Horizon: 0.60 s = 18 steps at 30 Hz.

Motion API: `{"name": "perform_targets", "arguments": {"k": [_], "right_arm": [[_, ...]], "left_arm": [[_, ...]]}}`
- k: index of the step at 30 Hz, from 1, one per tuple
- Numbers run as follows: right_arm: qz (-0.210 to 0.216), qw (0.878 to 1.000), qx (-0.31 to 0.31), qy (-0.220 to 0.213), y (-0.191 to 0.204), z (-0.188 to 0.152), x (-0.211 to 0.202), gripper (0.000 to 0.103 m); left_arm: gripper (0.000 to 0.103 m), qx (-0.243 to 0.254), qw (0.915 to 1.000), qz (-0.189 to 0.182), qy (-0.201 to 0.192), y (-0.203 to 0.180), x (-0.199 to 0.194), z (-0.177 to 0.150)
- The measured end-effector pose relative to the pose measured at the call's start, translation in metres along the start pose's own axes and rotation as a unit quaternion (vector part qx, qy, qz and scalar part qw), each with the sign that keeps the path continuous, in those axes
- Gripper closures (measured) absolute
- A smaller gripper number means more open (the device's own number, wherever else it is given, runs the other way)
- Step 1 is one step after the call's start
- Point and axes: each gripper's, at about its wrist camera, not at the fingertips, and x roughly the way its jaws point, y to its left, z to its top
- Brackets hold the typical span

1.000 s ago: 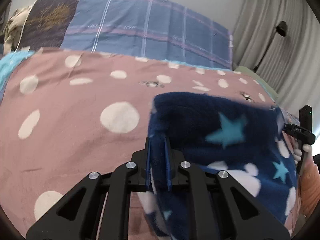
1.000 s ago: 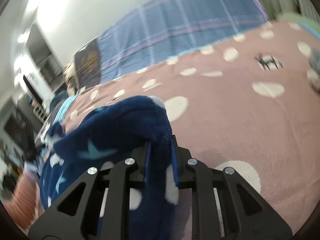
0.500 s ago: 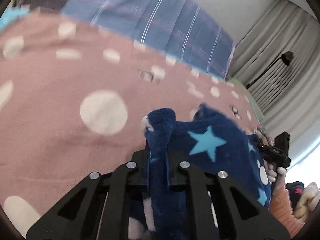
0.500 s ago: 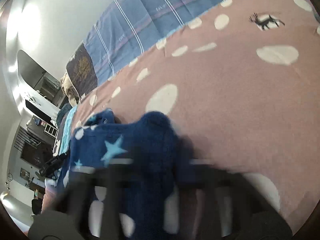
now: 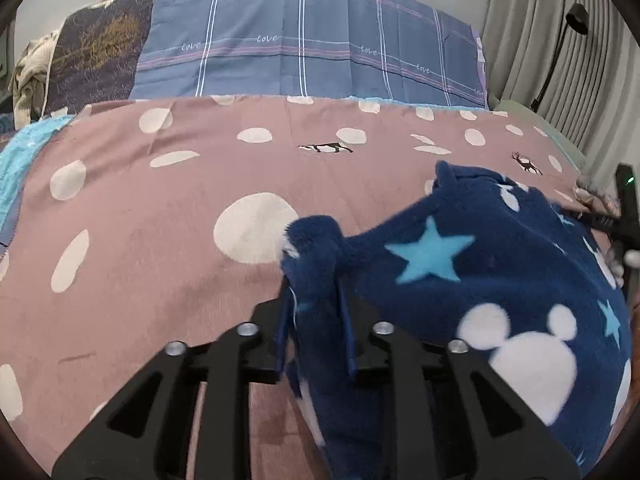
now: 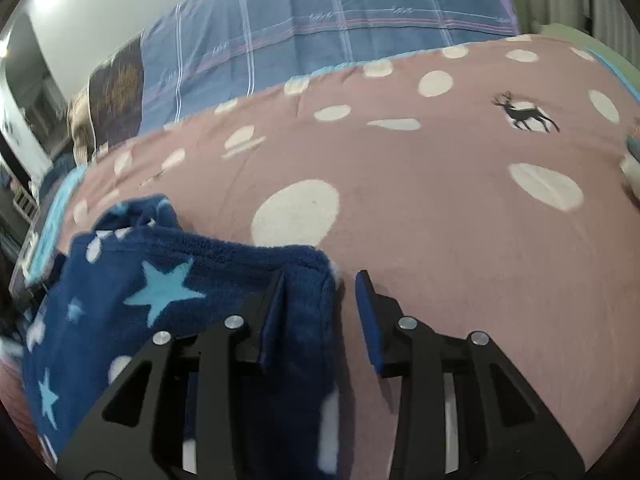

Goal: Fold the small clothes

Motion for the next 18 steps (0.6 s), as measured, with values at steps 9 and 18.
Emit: {"name": "perform_targets", "arguments": {"k": [9, 18], "right_arm": [[-0.005, 0.996, -0.056, -0.075, 0.021, -0.066, -0.129, 0.054], [-0.017, 0.997, -0.080, 0.001, 0.057, -0.193, -0.139, 0.052]], "left_arm": [[0.055, 0.005, 0.9963, -0.037, -0.078, -0.021, -0.110, -0.037], [0.039, 0.028, 0.9994, 0.016, -0.010, -0.058, -0.112, -0.141]]}}
